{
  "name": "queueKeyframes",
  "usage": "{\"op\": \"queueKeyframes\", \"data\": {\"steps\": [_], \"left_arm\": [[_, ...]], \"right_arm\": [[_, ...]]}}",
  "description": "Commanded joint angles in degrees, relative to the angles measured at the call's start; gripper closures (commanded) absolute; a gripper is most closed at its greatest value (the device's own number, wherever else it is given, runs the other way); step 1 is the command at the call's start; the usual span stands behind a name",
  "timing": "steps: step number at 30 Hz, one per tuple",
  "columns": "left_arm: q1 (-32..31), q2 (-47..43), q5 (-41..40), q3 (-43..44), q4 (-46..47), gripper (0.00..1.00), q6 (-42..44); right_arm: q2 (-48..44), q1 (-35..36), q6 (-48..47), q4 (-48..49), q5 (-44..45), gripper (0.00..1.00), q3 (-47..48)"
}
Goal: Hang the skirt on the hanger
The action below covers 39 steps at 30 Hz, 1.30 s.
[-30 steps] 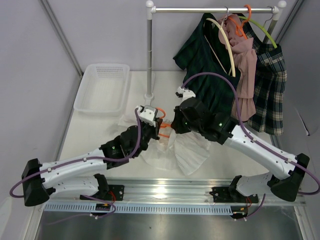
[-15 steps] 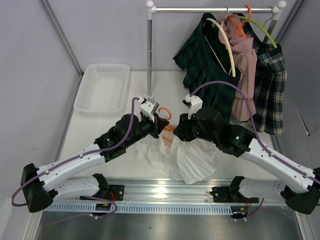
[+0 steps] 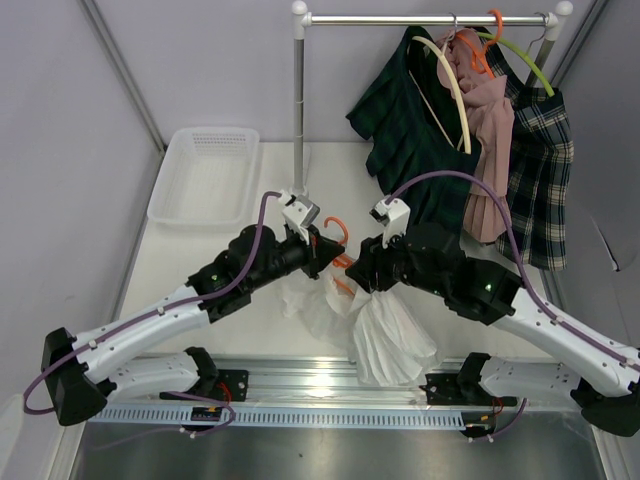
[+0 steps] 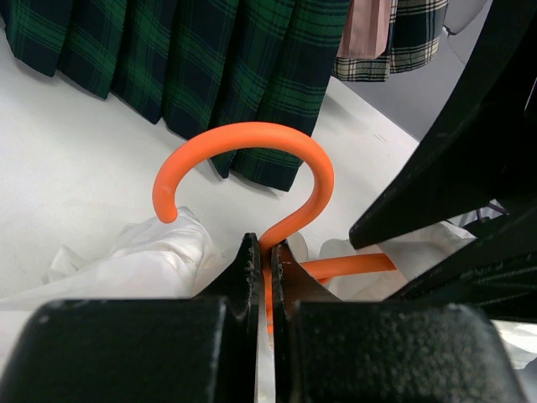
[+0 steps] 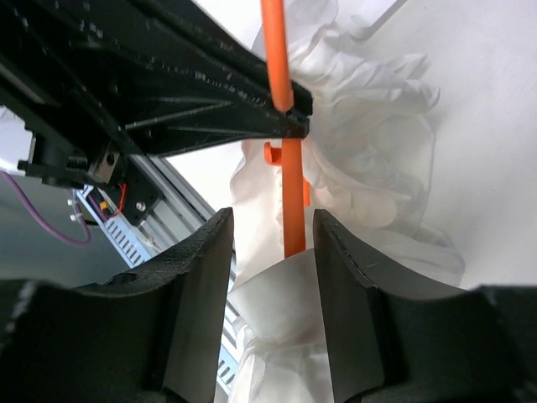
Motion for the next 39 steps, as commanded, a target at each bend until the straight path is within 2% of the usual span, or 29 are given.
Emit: {"op": "queueKeyframes", "data": {"steps": [1, 6, 9, 10, 12, 15, 21, 23, 24, 25, 31, 32, 34, 35, 39], "left_arm": [[0.63, -0.14, 1.38, 3.96, 3.88, 1.0, -1.79], [0.9, 0.48, 2.09, 4.23, 4.5, 1.0, -2.06], [0.9, 0.83, 2.7, 4.4, 4.41, 1.0, -2.14], [0.9, 0.83, 2.88, 4.58, 4.32, 1.0, -2.14], [0.9, 0.74, 3.14, 4.23, 4.32, 1.0, -2.14], [0.9, 0.57, 3.4, 4.23, 3.88, 1.0, -2.23], [0.98, -0.05, 3.23, 4.14, 3.44, 1.0, -2.41], [0.9, -0.05, 3.14, 4.05, 3.18, 1.0, -2.5], [0.98, -0.05, 3.05, 4.05, 3.18, 1.0, -2.5], [0.98, -0.14, 2.97, 3.97, 3.18, 1.0, -2.5], [0.98, 0.04, -0.37, 4.32, 1.07, 1.0, -1.71], [0.98, 0.12, -1.16, 4.32, 0.72, 0.92, -1.71], [0.98, 0.21, -4.49, 4.49, -0.07, 0.84, -1.44], [0.98, 0.21, -5.55, 4.41, -0.25, 0.75, -1.27], [0.98, 0.13, -10.3, 4.58, -2.62, 0.55, 0.31]], "right_arm": [[-1.68, 1.06, -1.78, 1.18, -1.04, 0.53, -0.78], [-0.63, 2.2, -2.31, -0.23, 0.18, 0.54, -1.22], [-0.37, 2.55, -2.22, 0.48, 1.06, 0.63, -1.57], [-0.37, 2.55, -2.22, 0.83, 1.32, 0.7, -1.58], [0.16, 2.55, -2.31, 1.0, 1.41, 0.71, -1.49], [1.21, 2.55, -2.57, 0.83, 2.12, 0.78, -1.14], [2.62, 2.64, -2.22, 0.48, 2.47, 0.76, -1.31], [2.45, 2.82, -2.04, 0.83, 2.38, 0.81, -1.57], [2.27, 2.82, -2.04, 1.0, 2.38, 0.95, -1.66], [2.18, 2.9, -2.04, 1.09, 2.47, 1.0, -1.66], [0.69, 3.52, -1.69, -0.22, 2.82, 1.0, -0.18], [0.78, 3.69, -1.69, -0.66, 2.82, 1.0, 0.18], [0.95, 4.22, -1.6, -1.54, 3.0, 1.0, 0.88], [0.87, 4.48, -1.6, -1.72, 3.08, 1.0, 0.97], [0.43, 5.28, -1.25, -3.12, 4.49, 1.0, 1.67]]}}
